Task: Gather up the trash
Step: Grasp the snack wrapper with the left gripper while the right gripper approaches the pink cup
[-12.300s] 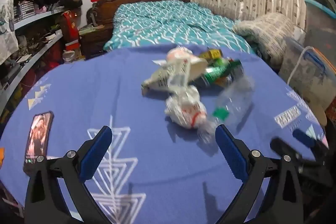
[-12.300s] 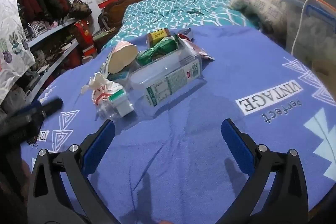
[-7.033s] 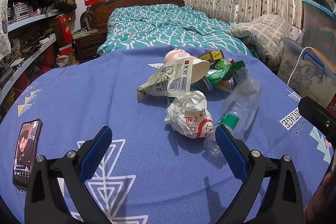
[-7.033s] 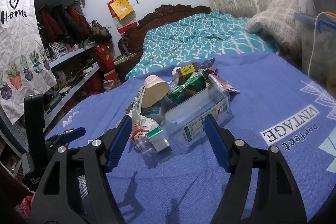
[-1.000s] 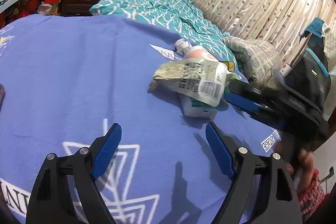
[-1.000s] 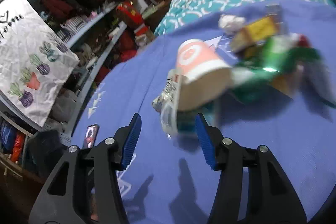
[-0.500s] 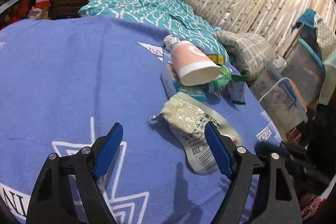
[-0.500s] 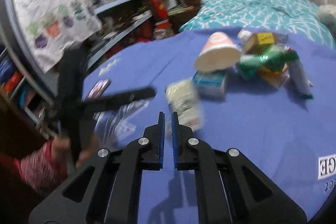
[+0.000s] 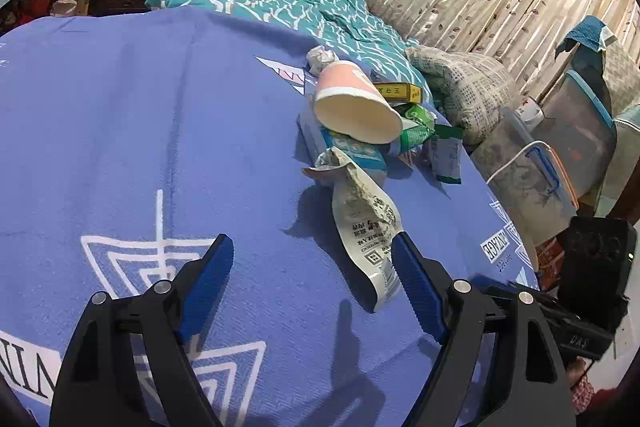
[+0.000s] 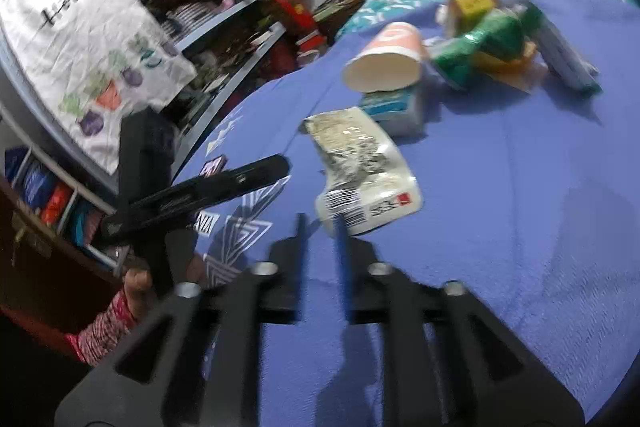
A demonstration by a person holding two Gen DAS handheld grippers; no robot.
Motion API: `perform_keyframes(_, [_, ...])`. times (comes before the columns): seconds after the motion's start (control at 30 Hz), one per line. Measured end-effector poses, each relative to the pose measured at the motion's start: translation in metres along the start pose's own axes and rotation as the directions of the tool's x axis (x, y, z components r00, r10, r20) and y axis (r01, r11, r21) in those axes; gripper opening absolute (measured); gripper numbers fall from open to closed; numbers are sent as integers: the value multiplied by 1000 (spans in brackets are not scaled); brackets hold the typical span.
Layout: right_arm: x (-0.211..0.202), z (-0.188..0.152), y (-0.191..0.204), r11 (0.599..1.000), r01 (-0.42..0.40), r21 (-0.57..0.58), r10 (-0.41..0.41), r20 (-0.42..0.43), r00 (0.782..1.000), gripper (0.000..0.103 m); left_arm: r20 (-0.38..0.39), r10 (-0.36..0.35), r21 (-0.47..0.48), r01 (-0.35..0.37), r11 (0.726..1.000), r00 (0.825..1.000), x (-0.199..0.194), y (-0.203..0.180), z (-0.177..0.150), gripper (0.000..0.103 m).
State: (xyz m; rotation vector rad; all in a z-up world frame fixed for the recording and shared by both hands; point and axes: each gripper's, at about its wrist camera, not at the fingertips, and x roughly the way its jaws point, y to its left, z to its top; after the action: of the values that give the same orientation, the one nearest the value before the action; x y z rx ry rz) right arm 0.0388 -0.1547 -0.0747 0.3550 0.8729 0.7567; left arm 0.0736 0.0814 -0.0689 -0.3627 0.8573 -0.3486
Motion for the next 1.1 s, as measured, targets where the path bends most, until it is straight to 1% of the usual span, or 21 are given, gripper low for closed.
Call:
perform_keyframes(0.03, [-2,0,-4,1000,11,19,-12,20,1000,89,-2,-1,2,1,1000,1000,0,0,0,77])
perform_keyframes(0.07, [-4,-1,-4,999,18,30,-20,47,999,97,-6,-3,4,3,1000,1000,1,-1,-1,77])
perform_keyframes(0.1, [-7,-1,-6,999,21,34,-23,73,997,97,-10,-7,4,7,1000,1000,1,-1,-1,77])
perform_keyframes(0.2, [-7,3,-5,999,28,27,-29,69,997,94,-23,-29,-2,29,1000,999,3,-1,-2,77])
perform_keyframes(0.23, [-7,4,-5,999,34,24,-36,70,997,89,-27,-35,-6,35,999,999,3,-1,-2,77])
perform_keyframes(0.27, [-6,6,-5,999,45,18,-46,65,997,81,-29,-42,-10,42,999,999,4,0,-2,77])
perform_keyframes(0.3, [-4,9,-7,998,55,13,-56,52,997,75,-31,-49,-14,49,999,998,4,1,-2,77])
perform_keyframes(0.37, [2,13,-12,997,72,12,-72,19,997,48,-39,-73,-35,72,997,997,4,3,-3,77])
perform_keyframes(0.43, [10,20,-19,992,124,21,-124,-11,992,38,-51,-112,-69,109,992,992,7,7,-3,77])
perform_keyframes(0.5, [16,27,-25,983,184,24,-184,-11,983,38,-59,-141,-90,135,987,988,9,7,-3,77])
perform_keyframes(0.6, [27,34,-33,973,229,31,-228,-22,973,37,-73,-168,-102,160,982,983,15,3,0,77])
perform_keyframes(0.7, [43,38,-36,972,234,24,-233,-50,971,37,-87,-177,-99,168,981,980,25,-5,5,77])
perform_keyframes(0.77, [56,38,-34,980,196,25,-193,-77,978,37,-99,-170,-90,161,983,980,34,-11,9,77])
perform_keyframes(0.8, [61,38,-32,987,156,29,-153,-86,985,37,-106,-162,-85,153,985,981,39,-14,10,74])
perform_keyframes(0.83, [63,37,-32,992,118,44,-113,-97,989,37,-107,-156,-82,147,986,982,42,-16,11,69])
perform_keyframes(0.87, [62,38,-32,994,98,55,-93,-93,991,36,-114,-152,-78,144,987,982,45,-17,11,40])
perform_keyframes(0.9, [61,38,-31,992,113,49,-108,-90,990,36,-117,-140,-82,131,988,983,46,-15,12,34])
perform_keyframes(0.97, [50,42,-29,991,128,25,-127,-52,991,36,-114,-156,-105,145,984,981,45,-9,11,30])
perform_keyframes(1.0, [44,46,-28,990,142,20,-142,-32,989,36,-101,-157,-107,146,983,982,41,-7,11,29])
perform_keyframes(1.03, [36,52,-26,990,139,17,-139,-4,990,36,-83,-133,-100,125,987,988,34,-5,10,29])
perform_keyframes(1.1, [26,65,-26,995,87,52,-89,25,996,36,-55,-117,-96,111,989,992,23,0,8,27])
